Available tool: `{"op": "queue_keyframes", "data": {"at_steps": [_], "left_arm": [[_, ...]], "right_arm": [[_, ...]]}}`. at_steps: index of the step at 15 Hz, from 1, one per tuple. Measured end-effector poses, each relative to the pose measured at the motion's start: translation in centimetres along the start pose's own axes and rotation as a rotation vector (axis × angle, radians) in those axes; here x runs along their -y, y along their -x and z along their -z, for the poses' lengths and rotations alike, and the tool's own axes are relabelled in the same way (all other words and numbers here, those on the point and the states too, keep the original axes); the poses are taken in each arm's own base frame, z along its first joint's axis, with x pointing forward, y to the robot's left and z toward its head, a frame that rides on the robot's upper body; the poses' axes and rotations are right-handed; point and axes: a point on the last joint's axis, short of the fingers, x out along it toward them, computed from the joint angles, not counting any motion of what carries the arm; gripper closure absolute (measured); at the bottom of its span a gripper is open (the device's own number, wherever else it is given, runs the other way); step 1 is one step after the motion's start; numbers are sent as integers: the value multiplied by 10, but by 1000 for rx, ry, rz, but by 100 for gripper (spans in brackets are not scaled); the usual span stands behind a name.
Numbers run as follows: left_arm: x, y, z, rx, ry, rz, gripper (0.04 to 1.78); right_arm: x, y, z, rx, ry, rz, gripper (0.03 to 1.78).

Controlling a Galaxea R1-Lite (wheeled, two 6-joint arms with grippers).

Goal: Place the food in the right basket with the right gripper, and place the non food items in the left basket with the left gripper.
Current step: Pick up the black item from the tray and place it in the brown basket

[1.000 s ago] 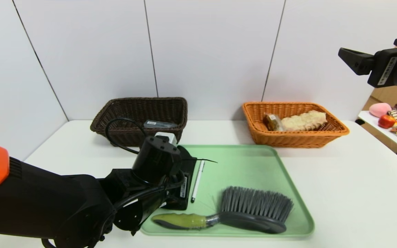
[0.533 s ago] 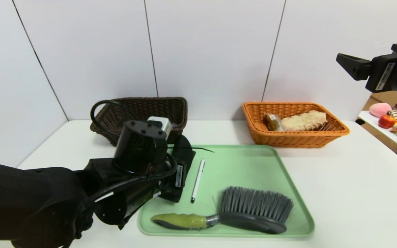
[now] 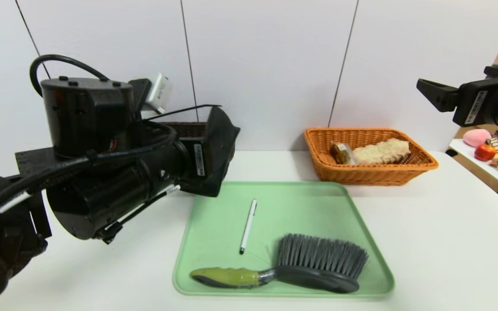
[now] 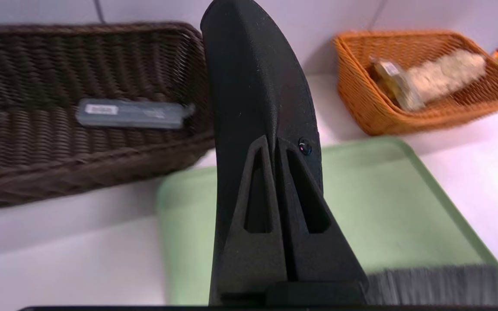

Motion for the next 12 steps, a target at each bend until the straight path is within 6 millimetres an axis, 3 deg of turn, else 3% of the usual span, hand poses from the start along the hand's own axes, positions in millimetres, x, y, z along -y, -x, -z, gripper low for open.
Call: {"op": "queue_keyframes", "data": {"at_steps": [5, 9, 12], "left_arm": [[-59, -37, -16, 87, -81, -119, 174], [-80, -78, -12, 218, -182, -164, 174], [-88, -97, 1, 197, -216, -186, 174]], "right_arm": [[0, 1, 4, -13, -32, -1, 12], [0, 2, 7, -23, -40, -1, 12], [1, 2, 9, -30, -40, 4, 12]]}}
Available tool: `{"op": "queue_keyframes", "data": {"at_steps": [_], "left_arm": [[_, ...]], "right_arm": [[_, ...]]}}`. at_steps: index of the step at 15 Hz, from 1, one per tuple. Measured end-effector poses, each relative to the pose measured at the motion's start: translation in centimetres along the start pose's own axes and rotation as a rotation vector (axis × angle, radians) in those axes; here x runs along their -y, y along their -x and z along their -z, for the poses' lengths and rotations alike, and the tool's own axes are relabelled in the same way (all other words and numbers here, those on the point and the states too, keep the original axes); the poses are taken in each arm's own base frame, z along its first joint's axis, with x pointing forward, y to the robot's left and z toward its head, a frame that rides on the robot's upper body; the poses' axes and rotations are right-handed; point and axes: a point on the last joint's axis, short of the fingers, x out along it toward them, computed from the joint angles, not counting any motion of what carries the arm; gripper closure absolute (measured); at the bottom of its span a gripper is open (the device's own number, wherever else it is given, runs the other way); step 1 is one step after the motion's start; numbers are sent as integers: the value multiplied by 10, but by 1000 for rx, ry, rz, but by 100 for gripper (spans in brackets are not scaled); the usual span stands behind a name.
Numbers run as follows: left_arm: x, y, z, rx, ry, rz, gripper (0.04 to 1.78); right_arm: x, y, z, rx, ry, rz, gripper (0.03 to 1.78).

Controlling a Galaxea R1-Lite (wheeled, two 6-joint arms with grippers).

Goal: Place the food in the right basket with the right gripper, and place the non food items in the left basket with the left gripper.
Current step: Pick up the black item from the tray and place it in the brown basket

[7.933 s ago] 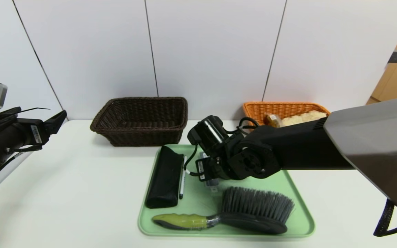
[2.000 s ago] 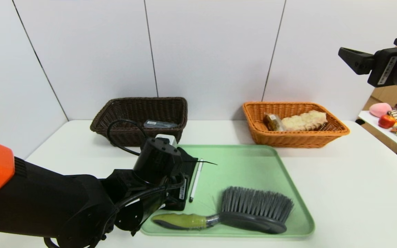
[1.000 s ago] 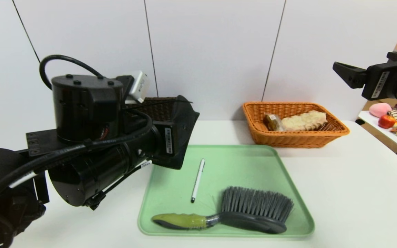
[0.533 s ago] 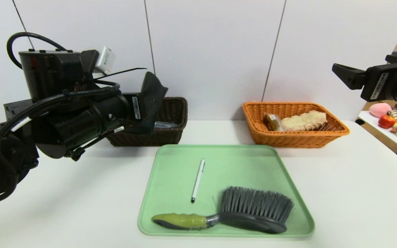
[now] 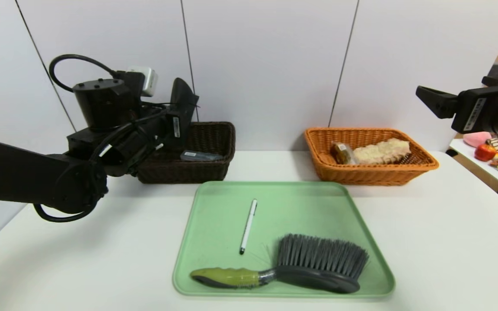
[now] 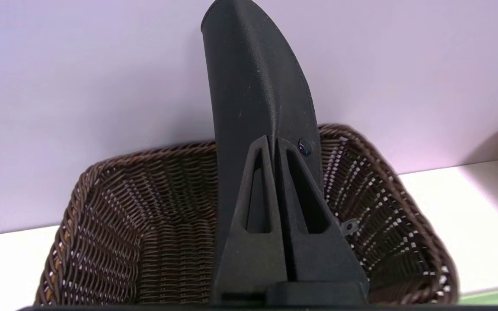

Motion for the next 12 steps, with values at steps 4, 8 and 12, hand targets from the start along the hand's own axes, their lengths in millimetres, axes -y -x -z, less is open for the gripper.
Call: {"op": "queue_keyframes", "data": {"at_steps": [4, 8, 12], "left_arm": [[-2, -11, 15, -31, -13, -14, 174], [-5, -16, 20, -15, -10, -29, 174], [-7, -21, 24, 34, -27, -37, 174]], "right_arm": [[0, 0, 3, -8, -5, 1, 12], [0, 0, 3, -9, -5, 2, 12], [0, -1, 3, -10, -4, -4, 12]]}}
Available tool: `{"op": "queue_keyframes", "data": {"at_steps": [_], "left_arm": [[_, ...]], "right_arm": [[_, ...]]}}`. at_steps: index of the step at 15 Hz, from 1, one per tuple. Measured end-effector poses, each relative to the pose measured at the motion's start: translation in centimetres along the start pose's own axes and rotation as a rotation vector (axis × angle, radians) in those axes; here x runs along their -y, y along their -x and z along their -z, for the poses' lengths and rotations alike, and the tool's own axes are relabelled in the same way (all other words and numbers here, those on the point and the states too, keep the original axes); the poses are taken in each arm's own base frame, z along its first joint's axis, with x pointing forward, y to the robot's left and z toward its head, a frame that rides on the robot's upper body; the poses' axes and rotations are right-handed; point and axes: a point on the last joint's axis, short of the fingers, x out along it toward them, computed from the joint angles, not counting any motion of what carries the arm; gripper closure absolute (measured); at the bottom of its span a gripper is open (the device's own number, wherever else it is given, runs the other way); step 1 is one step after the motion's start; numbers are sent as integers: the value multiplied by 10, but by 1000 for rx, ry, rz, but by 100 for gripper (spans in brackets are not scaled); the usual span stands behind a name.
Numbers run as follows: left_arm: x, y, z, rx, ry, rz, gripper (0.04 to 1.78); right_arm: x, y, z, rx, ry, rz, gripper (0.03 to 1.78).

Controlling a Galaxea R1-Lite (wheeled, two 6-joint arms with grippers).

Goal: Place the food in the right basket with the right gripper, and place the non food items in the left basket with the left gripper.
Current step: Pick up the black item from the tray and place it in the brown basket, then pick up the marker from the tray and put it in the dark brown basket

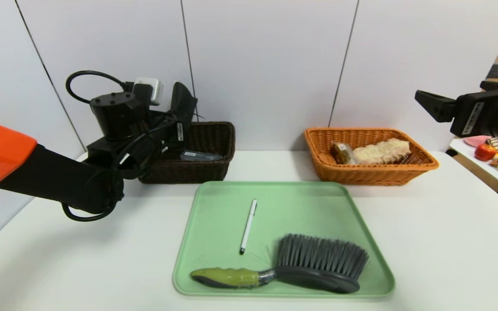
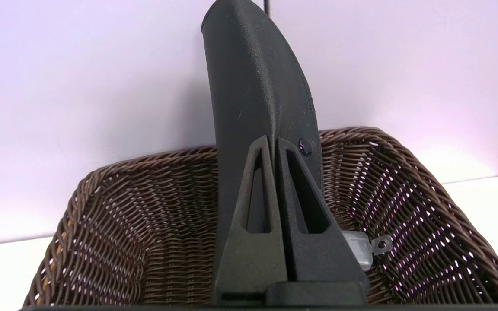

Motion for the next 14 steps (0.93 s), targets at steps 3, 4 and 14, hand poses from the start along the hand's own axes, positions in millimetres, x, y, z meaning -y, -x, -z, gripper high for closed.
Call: {"op": "queue_keyframes", "data": {"at_steps": [3, 4, 14], "left_arm": [[-1, -1, 3, -16, -20, -8, 132], [-2, -2, 1, 2, -17, -10, 117], [22, 38, -54, 32, -56, 97, 41]], "right_arm": [[0, 0, 0, 0, 0, 1, 12], [0, 0, 0, -1, 0, 2, 12], [0, 4, 7, 6, -6, 4, 12]]}}
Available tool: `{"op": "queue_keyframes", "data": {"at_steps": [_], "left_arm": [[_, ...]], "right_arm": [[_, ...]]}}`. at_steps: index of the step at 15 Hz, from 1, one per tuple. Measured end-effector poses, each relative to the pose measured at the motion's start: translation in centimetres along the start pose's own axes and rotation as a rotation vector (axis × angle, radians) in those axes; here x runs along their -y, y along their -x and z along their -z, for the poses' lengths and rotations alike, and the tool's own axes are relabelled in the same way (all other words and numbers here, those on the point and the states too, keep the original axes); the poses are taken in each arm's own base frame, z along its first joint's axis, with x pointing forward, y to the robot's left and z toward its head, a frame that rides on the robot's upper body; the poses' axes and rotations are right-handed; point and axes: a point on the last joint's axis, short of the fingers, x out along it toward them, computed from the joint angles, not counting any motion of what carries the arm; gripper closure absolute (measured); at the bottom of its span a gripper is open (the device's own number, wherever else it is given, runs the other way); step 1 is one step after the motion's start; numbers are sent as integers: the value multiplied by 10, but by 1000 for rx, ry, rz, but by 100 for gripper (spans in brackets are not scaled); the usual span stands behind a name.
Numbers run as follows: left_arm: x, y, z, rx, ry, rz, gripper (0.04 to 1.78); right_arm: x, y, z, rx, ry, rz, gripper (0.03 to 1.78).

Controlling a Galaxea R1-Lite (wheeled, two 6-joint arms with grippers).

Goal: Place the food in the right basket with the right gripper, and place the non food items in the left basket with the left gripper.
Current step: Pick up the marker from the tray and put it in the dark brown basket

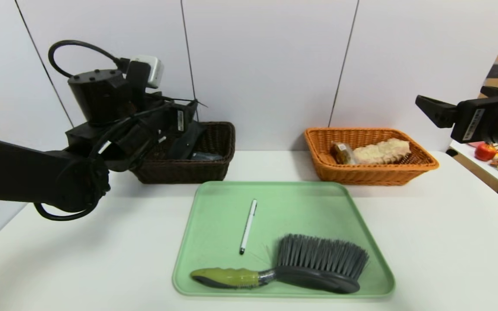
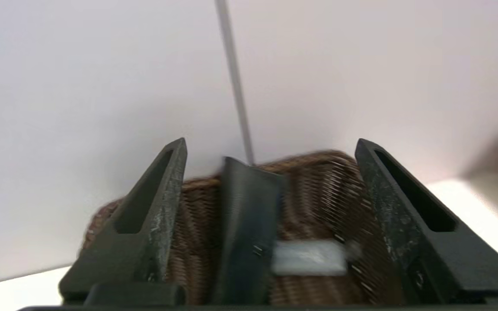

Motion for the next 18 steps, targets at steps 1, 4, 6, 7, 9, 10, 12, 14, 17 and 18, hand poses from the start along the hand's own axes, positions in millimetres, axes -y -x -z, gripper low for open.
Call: {"op": "queue_keyframes", "data": {"at_steps": [1, 4, 6, 7, 9, 10, 12, 14, 17, 18], "left_arm": [[13, 12, -9, -36, 5, 50, 37], [55, 52, -35, -149, 68, 159, 29], [76, 72, -41, -258, 118, 162, 25], [84, 81, -37, -326, 134, 162, 23], [102, 97, -25, -447, 138, 187, 21], [110, 100, -19, -473, 140, 191, 20], [125, 102, -5, -523, 184, 189, 18], [141, 97, 11, -573, 261, 170, 16], [163, 82, 27, -585, 381, 139, 15], [168, 78, 33, -596, 391, 131, 15]], "right_arm": [[0, 1, 1, 12, -9, 2, 12], [1, 4, 5, 13, -13, 3, 12], [1, 5, 4, 15, -16, 4, 12], [1, 6, 4, 17, -17, 5, 12], [3, 7, 3, 21, -17, 12, 12], [5, 9, 3, 23, -16, 17, 12], [8, 10, 3, 26, -15, 30, 12], [9, 13, 2, 33, -16, 35, 12], [10, 16, 5, 24, -14, 34, 12], [10, 17, 7, 19, -12, 34, 12]]}}
